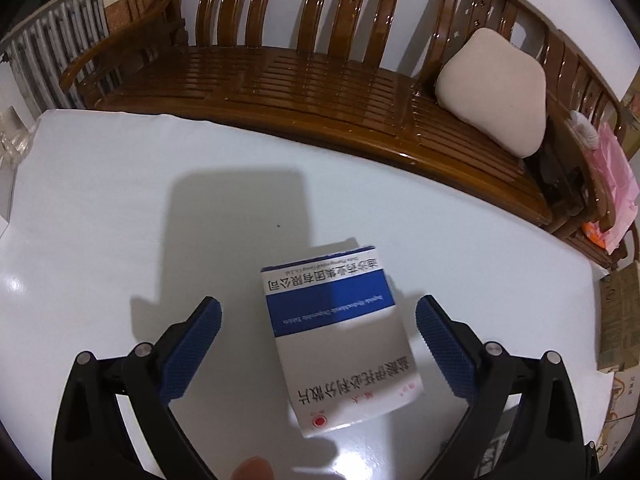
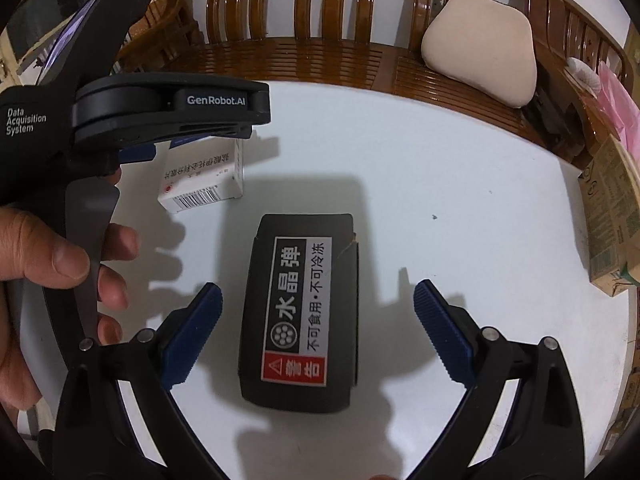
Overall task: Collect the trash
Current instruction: 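Grasp the white-blue medicine box with the left tool while the right tool grasps the black box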
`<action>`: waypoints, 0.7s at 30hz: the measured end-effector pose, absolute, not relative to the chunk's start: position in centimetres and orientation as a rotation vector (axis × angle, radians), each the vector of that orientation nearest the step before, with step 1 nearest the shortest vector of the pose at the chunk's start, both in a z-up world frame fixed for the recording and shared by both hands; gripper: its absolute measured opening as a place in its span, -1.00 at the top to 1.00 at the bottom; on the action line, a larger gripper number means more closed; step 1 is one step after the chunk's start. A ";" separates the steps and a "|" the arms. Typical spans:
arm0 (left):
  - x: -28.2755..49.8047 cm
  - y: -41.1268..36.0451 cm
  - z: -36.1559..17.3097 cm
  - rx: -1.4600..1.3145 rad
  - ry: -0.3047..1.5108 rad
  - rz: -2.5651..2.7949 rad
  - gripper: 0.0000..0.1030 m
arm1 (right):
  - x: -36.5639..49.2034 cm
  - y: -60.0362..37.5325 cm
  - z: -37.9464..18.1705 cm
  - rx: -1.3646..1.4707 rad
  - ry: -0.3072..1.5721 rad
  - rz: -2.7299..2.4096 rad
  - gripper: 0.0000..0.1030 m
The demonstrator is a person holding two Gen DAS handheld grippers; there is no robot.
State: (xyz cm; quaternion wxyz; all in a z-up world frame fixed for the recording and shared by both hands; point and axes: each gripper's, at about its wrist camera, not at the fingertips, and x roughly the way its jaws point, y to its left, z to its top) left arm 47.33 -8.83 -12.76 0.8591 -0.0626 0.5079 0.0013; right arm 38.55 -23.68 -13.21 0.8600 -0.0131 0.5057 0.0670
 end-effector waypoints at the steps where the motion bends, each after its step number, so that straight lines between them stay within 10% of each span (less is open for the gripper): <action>1: 47.5 -8.9 -12.9 -0.131 1.066 0.000 -0.85 | 38.8 -23.6 -13.4 -0.031 1.066 0.138 -0.82; 10: 47.3 -9.8 -13.6 -0.028 1.068 0.017 -0.73 | 39.5 -23.0 -14.3 -0.078 1.072 0.126 -0.72; 15: 47.0 -9.9 -13.1 -0.008 1.047 0.015 -0.25 | 39.2 -22.6 -14.0 -0.084 1.046 0.132 -0.01; 21: 46.6 -9.6 -13.1 -0.002 1.037 0.008 -0.20 | 39.3 -22.6 -13.9 -0.083 1.043 0.120 0.01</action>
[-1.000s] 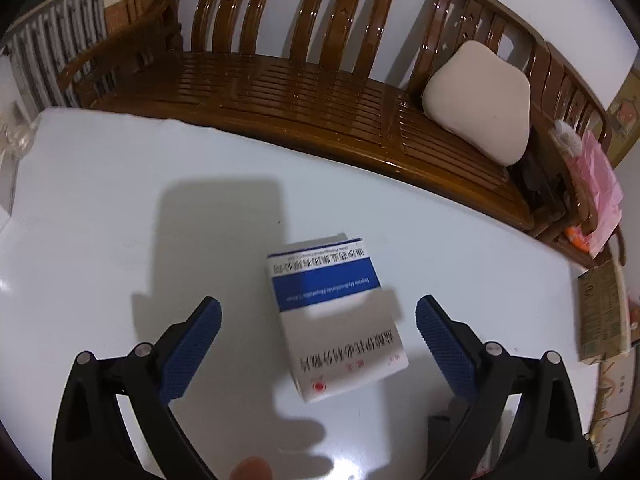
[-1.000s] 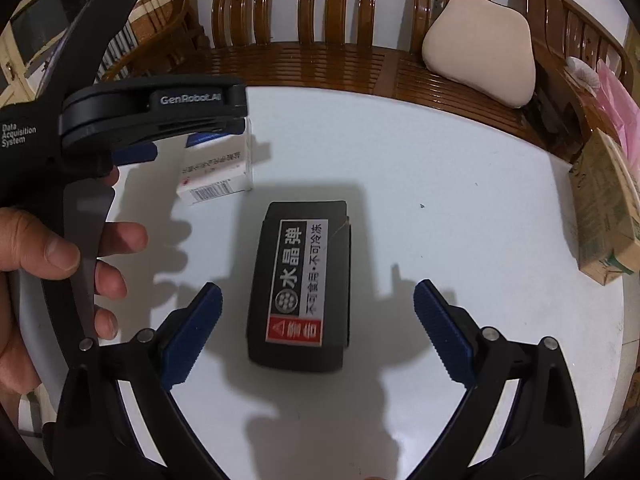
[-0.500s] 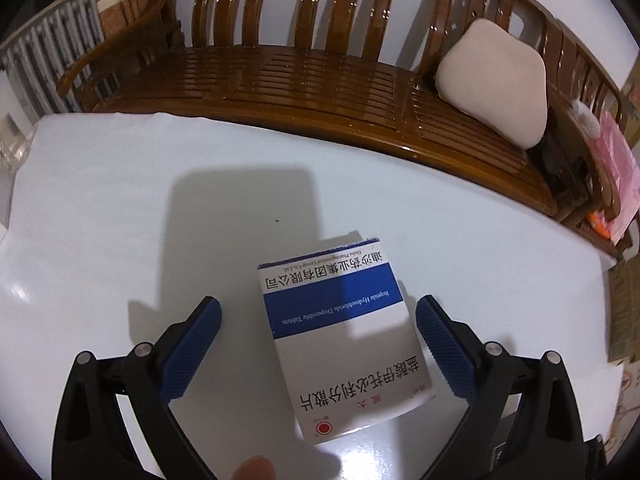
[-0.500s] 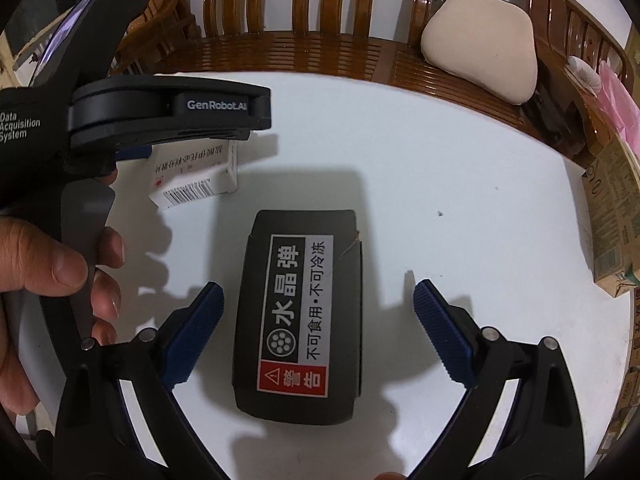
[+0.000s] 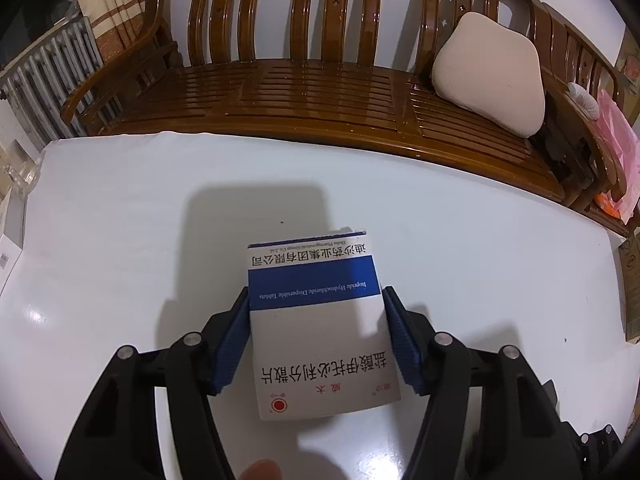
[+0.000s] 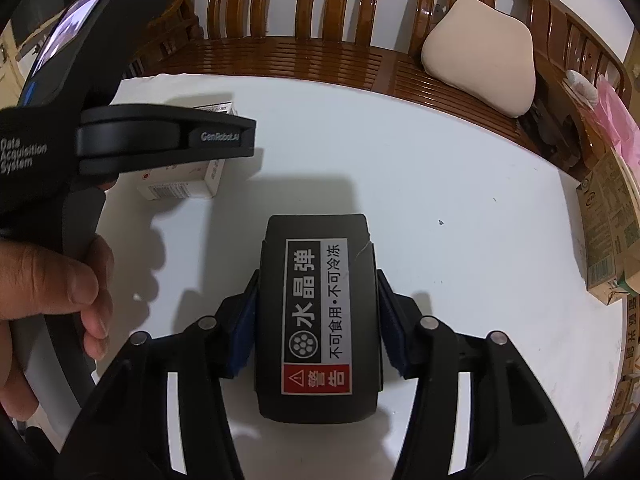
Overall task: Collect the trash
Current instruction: 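Grasp the white-blue medicine box with the left tool while the right tool grasps the black box, then lift the medicine box and black box off the table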
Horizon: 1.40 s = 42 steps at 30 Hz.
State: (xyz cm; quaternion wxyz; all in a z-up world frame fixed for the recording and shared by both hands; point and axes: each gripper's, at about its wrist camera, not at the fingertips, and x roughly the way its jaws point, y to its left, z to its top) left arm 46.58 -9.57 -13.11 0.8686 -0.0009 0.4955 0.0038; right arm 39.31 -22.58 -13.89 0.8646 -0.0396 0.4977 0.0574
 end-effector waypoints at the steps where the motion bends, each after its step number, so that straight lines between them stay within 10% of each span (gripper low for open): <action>1: 46.6 -9.6 -13.1 0.001 1.037 0.009 -0.19 | 39.3 -22.5 -13.9 -0.088 1.040 0.118 0.01; 42: 27.5 -7.2 3.7 0.050 0.808 -0.127 -0.19 | 19.7 -20.5 3.8 -0.144 0.784 0.162 0.01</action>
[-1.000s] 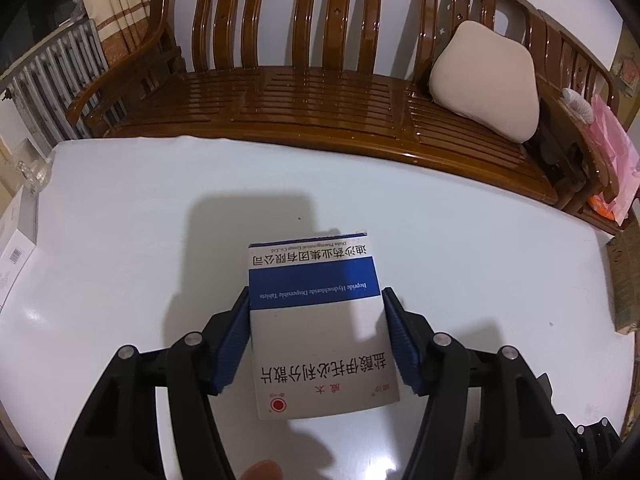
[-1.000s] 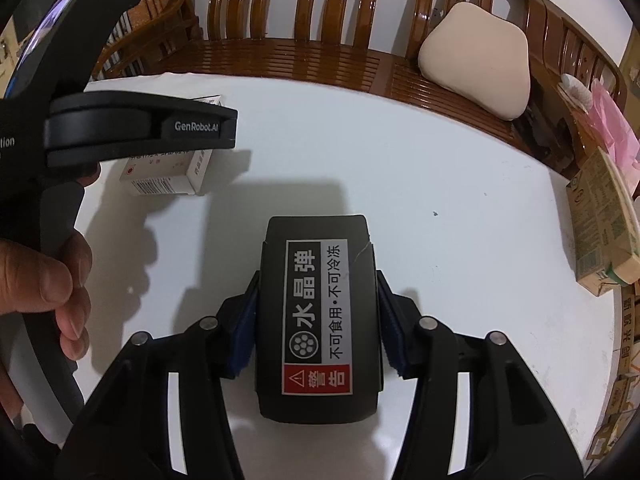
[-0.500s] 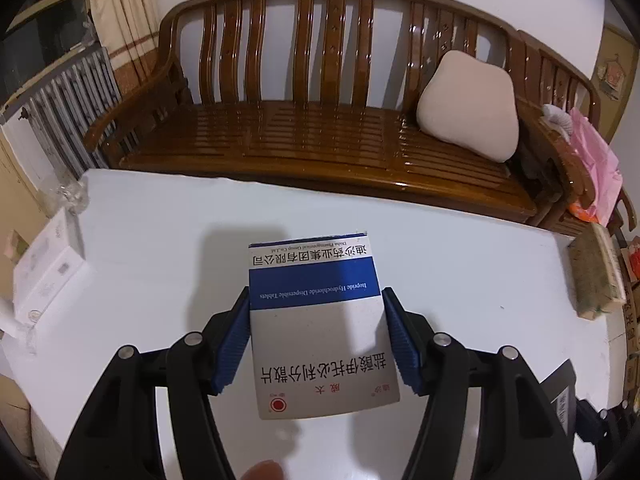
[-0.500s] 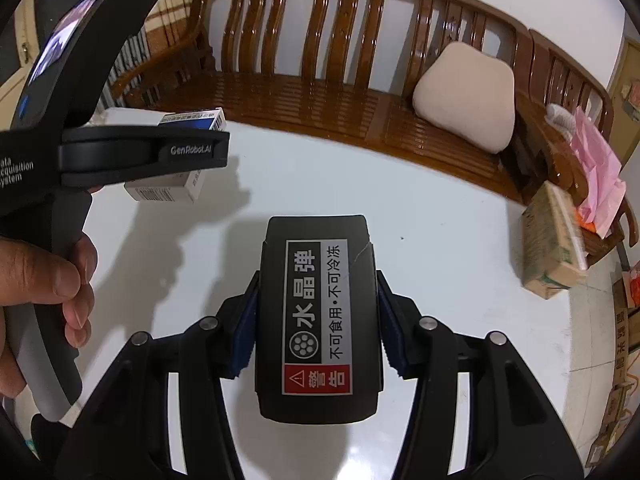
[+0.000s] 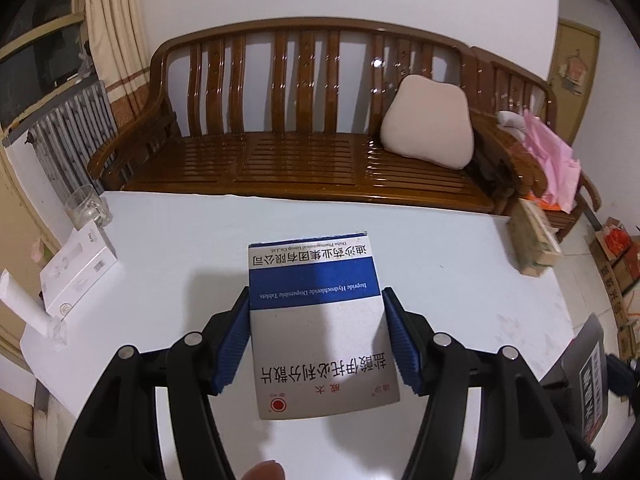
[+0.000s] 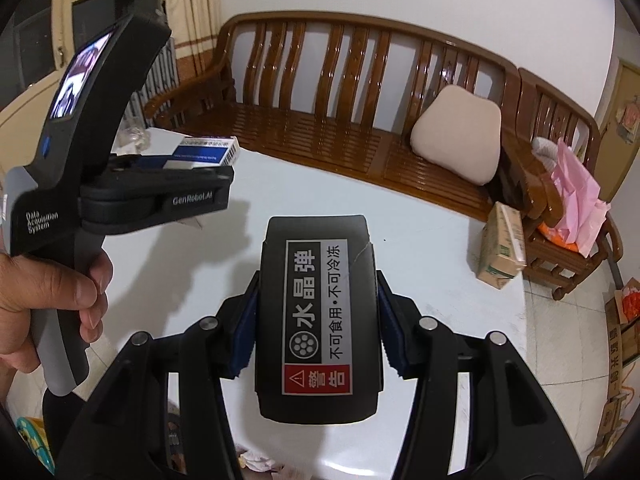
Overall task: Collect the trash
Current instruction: 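Lift the medicine box and black box off the table, then carry the medicine box and black box down over the trash bag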
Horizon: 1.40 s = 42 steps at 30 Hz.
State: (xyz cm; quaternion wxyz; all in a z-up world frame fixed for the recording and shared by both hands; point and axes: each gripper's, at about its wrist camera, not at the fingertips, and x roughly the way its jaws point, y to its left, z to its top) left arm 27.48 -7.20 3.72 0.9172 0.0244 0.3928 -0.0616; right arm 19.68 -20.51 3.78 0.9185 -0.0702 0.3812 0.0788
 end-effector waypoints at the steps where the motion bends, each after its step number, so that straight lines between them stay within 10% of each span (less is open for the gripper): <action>1: 26.7 -7.3 4.0 0.051 0.803 -0.136 -0.19 | 18.6 -20.4 4.3 -0.147 0.774 0.165 0.01; 19: 10.9 -7.0 6.6 0.047 0.715 -0.291 -0.19 | 3.5 -21.6 7.8 -0.186 0.692 0.251 0.01; 42: -0.3 -6.0 -8.9 0.054 0.852 -0.339 -0.19 | -4.8 -22.1 -6.6 -0.121 0.903 0.266 0.01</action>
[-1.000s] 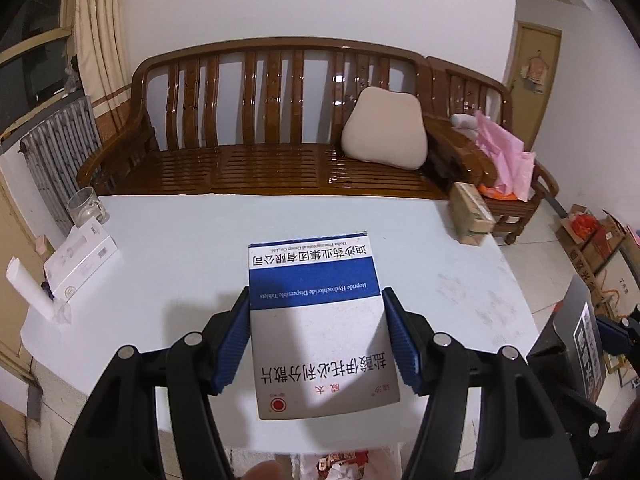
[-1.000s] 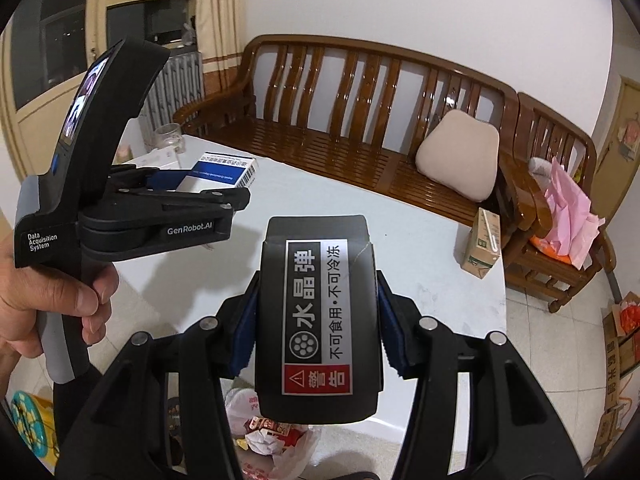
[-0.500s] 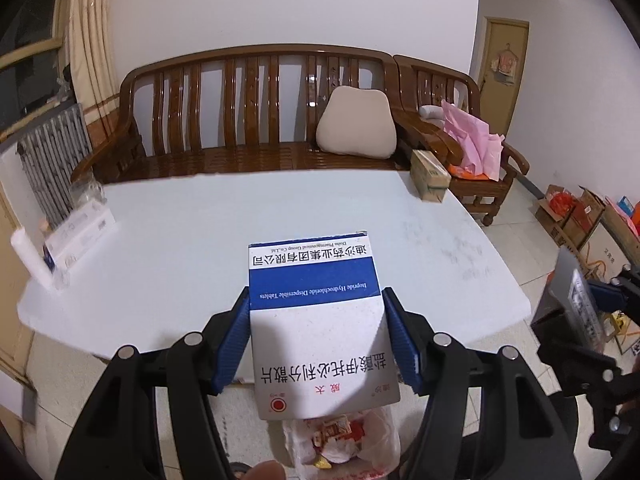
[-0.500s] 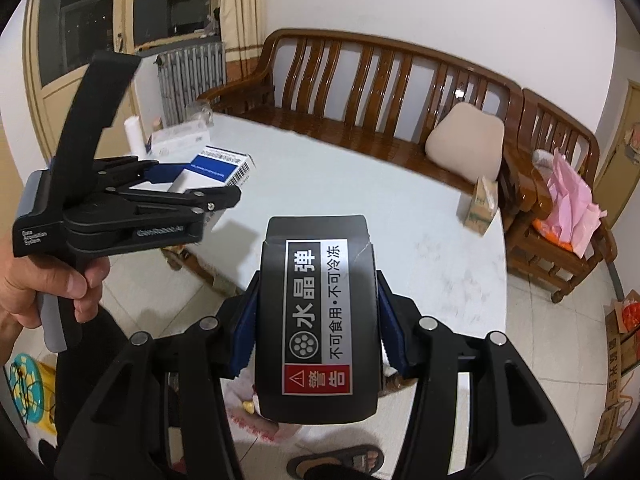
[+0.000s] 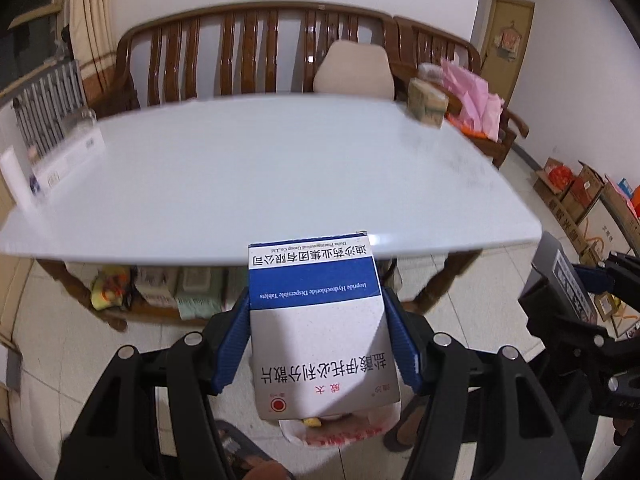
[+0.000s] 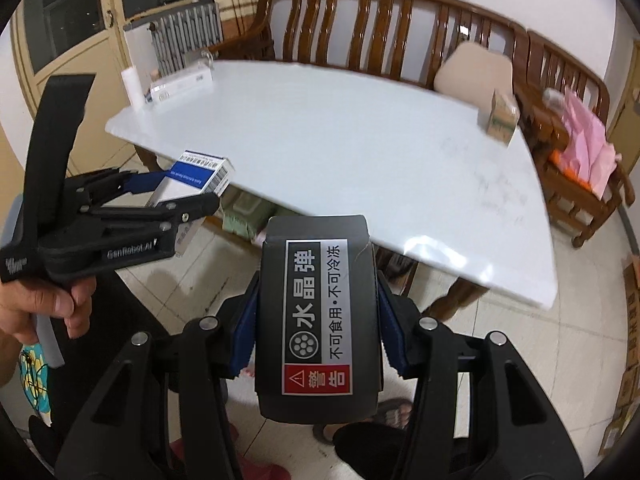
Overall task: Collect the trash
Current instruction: 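Carry the medicine box and black box down over the trash bag, then open the left tool dropping the medicine box while the right tool drops the black box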
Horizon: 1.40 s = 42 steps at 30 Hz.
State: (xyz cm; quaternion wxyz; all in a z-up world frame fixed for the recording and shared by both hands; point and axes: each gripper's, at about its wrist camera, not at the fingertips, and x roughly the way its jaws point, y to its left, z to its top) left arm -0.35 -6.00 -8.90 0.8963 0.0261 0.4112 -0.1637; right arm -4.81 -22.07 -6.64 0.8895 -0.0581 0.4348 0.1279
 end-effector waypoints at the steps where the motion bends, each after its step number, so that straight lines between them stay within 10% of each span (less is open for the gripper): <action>1: -0.7 -6.0 -10.1 0.037 0.874 -0.347 -0.19 | -4.9 -22.0 -7.3 -0.116 0.914 0.267 0.01; 18: -3.0 -8.6 -29.4 0.093 1.185 -0.283 -0.19 | 0.3 -22.0 -27.0 -0.044 1.203 0.148 0.01; 42: -2.1 -9.2 -37.8 0.065 1.199 -0.269 -0.21 | 6.1 -21.1 -37.2 0.046 1.283 0.121 -0.01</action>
